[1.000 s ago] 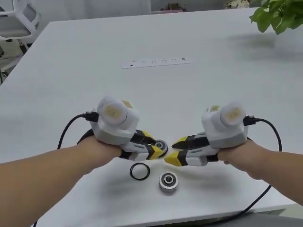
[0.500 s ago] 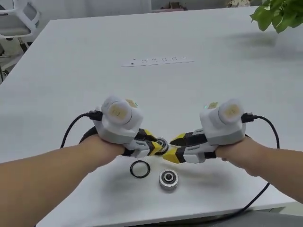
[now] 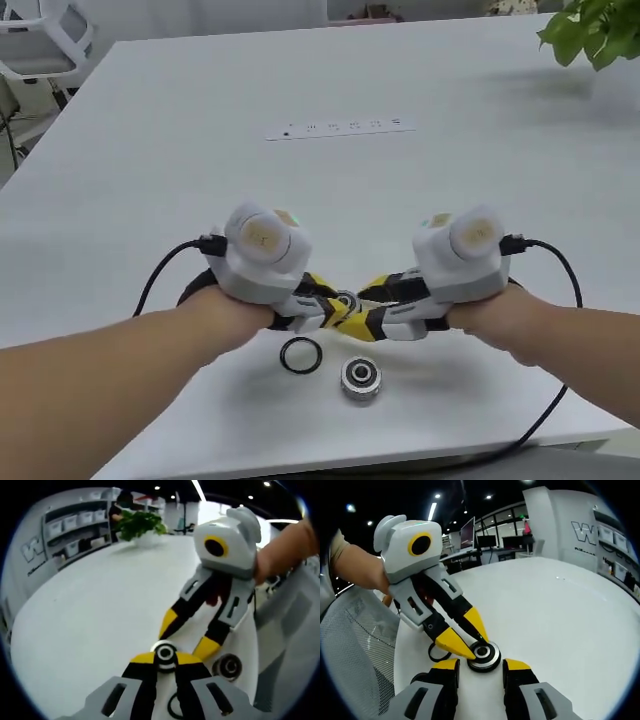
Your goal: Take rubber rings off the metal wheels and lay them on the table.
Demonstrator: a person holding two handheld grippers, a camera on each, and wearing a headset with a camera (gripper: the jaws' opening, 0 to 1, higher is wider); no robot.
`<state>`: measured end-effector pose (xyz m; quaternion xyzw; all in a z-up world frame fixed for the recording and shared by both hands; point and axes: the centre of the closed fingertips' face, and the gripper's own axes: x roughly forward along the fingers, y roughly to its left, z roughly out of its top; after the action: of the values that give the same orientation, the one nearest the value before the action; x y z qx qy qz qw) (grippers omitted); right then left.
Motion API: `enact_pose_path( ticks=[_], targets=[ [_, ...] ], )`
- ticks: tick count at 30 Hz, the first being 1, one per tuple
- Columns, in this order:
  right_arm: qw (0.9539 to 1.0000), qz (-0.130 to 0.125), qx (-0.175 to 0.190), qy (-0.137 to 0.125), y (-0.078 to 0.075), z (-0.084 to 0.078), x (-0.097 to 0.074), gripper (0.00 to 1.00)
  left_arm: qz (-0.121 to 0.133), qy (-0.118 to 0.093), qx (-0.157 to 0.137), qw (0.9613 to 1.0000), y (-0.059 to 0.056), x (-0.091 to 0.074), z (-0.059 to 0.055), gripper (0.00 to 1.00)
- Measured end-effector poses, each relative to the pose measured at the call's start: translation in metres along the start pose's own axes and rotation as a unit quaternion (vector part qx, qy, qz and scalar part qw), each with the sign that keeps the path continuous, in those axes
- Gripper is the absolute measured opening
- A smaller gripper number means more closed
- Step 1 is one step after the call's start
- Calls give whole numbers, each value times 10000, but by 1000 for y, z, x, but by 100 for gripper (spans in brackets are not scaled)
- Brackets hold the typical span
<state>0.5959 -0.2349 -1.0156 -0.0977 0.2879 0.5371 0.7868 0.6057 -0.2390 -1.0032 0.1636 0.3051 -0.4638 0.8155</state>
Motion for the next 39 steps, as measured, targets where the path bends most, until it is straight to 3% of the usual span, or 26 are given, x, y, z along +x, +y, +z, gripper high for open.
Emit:
enact_pose_path(
  ticks=[7, 29, 34, 35, 39],
  targets=[
    [9999, -119, -41, 43, -4, -1, 0, 25, 33, 4, -43, 10000, 0, 0, 0, 14],
    [9999, -92, 56, 71, -3, -8, -9, 10, 65, 18, -153, 9999, 0, 0, -1, 14],
    [9999, -82, 63, 109, -3, -13, -11, 0, 84, 17, -159, 9998, 0, 0, -1, 14],
    [9998, -167, 79, 54, -6, -11, -11, 0, 74, 16, -161, 9998, 0, 0, -1, 14],
    [9999, -112, 40, 78, -4, -11, -11, 0, 78, 19, -145, 9999, -1, 0, -1, 14]
  ],
)
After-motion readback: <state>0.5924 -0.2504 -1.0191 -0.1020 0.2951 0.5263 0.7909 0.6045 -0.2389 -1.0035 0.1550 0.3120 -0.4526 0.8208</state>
